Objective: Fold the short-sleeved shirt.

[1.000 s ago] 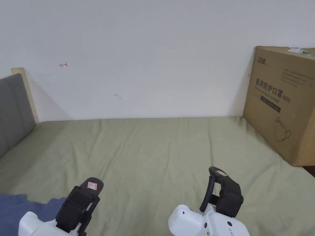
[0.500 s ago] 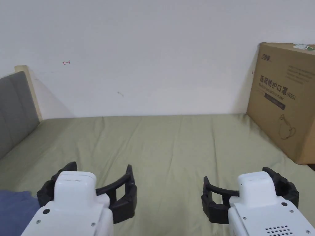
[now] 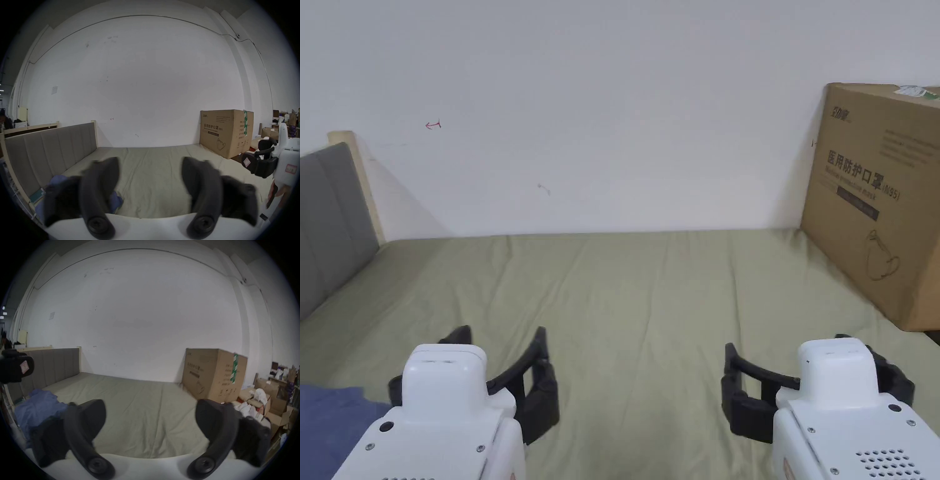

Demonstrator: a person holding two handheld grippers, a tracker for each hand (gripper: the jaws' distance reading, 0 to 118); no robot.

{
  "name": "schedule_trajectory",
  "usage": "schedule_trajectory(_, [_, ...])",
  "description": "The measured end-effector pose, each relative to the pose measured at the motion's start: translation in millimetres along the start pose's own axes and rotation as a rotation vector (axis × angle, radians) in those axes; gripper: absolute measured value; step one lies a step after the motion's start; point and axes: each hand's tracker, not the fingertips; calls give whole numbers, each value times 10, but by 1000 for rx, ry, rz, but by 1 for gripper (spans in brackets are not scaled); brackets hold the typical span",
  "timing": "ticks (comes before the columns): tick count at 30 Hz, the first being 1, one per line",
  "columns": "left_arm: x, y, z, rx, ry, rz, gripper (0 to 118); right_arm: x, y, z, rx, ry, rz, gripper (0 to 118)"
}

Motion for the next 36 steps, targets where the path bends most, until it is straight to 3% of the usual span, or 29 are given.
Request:
schedule_trajectory(2, [20,-15,-36,-12,29,-9,14,-10,-21,-19,9,-3,-3,46])
schedule_trajectory(3, [28,-29,-42,-9,47,-18,5,-29,-25,-44,-4,-35,13,22])
schedule_trajectory(5, [-23,-39,-34,-10,40,-8,0,-20,-46,-40,-1,-26,28,20])
schedule_trajectory(6, [-41,-40,-29,-1,23,13,0,-19,-44,-36,-4,-24,28,5])
schedule_trajectory(7, [-71,-43,-36,10,22,47,0,-11,-42,-40,-3,-14,27,1])
schedule_trajectory(16, [-144,-42,-114,-32,3,85,0,-3,-6,-76,-6,-28,12,1])
schedule_trajectory(22, [-282,14,-31,-45,47,83,0,-157,54,-133,-13,32,28,1])
schedule_trajectory(36, [-1417,82,1008,-68,555,51,0,-1563,139,-316,-27,510,21,1])
